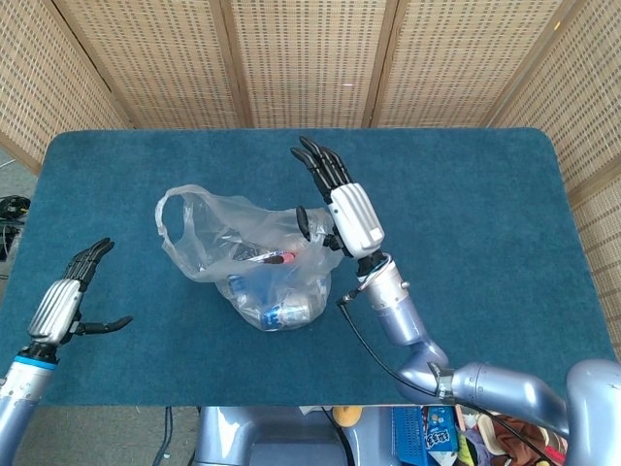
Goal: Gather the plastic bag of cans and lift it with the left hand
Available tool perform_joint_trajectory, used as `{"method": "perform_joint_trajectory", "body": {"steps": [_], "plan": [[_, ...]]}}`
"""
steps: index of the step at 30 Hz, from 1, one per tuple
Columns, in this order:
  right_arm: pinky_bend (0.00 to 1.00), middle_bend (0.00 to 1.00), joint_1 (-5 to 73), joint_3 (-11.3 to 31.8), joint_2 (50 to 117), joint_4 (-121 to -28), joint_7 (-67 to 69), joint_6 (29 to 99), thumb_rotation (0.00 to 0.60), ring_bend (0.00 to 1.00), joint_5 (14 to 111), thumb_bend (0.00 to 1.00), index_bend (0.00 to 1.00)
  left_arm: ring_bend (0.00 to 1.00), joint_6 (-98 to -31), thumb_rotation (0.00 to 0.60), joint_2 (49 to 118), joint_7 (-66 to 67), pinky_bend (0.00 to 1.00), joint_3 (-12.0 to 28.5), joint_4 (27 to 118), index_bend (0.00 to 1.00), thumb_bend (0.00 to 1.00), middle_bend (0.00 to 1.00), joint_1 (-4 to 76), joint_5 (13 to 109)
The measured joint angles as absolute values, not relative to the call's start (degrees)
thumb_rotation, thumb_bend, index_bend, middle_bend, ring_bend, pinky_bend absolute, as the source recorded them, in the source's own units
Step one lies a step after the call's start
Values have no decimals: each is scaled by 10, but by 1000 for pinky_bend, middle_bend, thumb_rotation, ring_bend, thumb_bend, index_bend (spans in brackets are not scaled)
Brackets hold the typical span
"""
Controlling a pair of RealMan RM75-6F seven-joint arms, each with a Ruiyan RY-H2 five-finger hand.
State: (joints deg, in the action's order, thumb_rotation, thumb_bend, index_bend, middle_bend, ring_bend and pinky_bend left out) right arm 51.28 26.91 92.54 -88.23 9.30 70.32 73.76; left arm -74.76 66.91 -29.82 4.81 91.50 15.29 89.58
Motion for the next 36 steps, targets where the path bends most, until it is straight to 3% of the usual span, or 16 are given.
{"method": "perform_joint_trajectory", "body": {"steps": [15, 22, 36], "plan": [[0, 33, 502, 250, 908, -894, 92, 702, 600, 0, 758, 653, 0, 0, -711, 600, 640, -921, 0, 44, 960, 0, 86, 0, 272, 967], [0, 33, 503, 246, 912, -885, 95, 702, 600, 0, 760, 653, 0, 0, -690, 600, 641, -1046, 22, 41, 962, 0, 80, 0, 328, 973], [0, 34, 501, 241, 912, -883, 94, 703, 600, 0, 766, 653, 0, 0, -590, 600, 633, -1136, 47, 14, 965, 0, 40, 0, 407, 975]]}}
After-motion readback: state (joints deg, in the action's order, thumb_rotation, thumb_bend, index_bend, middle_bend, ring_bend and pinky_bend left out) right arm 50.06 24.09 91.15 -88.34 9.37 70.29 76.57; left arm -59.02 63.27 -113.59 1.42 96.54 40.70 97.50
